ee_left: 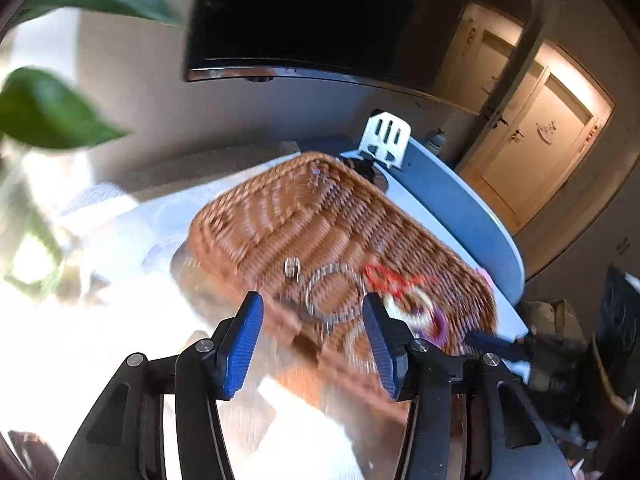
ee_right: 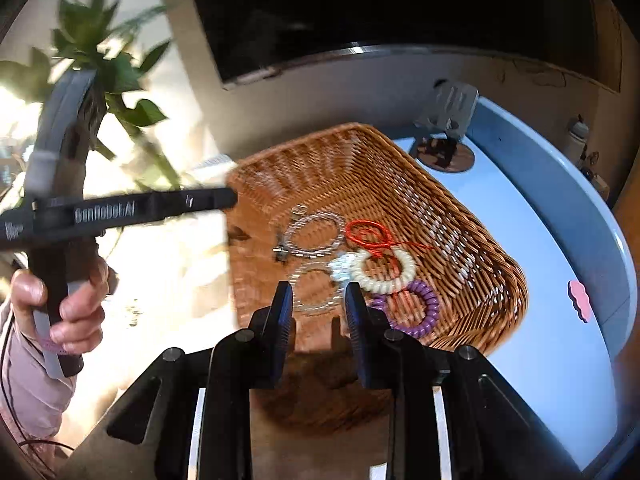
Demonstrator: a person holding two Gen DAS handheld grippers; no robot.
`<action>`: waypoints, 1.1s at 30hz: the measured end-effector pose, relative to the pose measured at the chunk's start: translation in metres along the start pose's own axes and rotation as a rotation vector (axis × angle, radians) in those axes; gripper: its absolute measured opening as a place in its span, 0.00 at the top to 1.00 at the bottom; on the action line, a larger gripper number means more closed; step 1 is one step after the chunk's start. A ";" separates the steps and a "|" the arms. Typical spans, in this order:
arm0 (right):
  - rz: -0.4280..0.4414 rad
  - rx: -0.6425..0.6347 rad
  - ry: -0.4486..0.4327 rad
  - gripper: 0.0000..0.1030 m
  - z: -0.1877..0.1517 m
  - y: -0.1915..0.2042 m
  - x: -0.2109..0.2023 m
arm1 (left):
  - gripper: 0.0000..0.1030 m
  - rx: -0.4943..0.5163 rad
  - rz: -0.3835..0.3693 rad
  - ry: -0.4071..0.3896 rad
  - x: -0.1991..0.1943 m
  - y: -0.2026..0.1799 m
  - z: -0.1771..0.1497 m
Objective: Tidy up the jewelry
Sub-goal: 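Bring both tools back to the remaining jewelry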
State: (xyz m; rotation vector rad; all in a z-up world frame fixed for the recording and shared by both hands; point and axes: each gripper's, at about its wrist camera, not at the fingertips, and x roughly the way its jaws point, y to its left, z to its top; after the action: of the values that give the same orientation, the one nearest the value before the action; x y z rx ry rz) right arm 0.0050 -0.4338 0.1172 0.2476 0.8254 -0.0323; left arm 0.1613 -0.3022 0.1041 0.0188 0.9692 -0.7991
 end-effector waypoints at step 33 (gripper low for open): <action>0.276 -0.215 0.069 0.67 -0.112 0.135 0.026 | 0.46 -0.146 0.327 -0.136 -0.194 0.144 -0.212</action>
State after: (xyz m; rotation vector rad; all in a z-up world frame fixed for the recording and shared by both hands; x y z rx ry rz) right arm -0.0418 -0.2750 0.0532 0.1579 0.8504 0.3241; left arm 0.0352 -0.0080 0.0764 -0.0033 0.8647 -0.4226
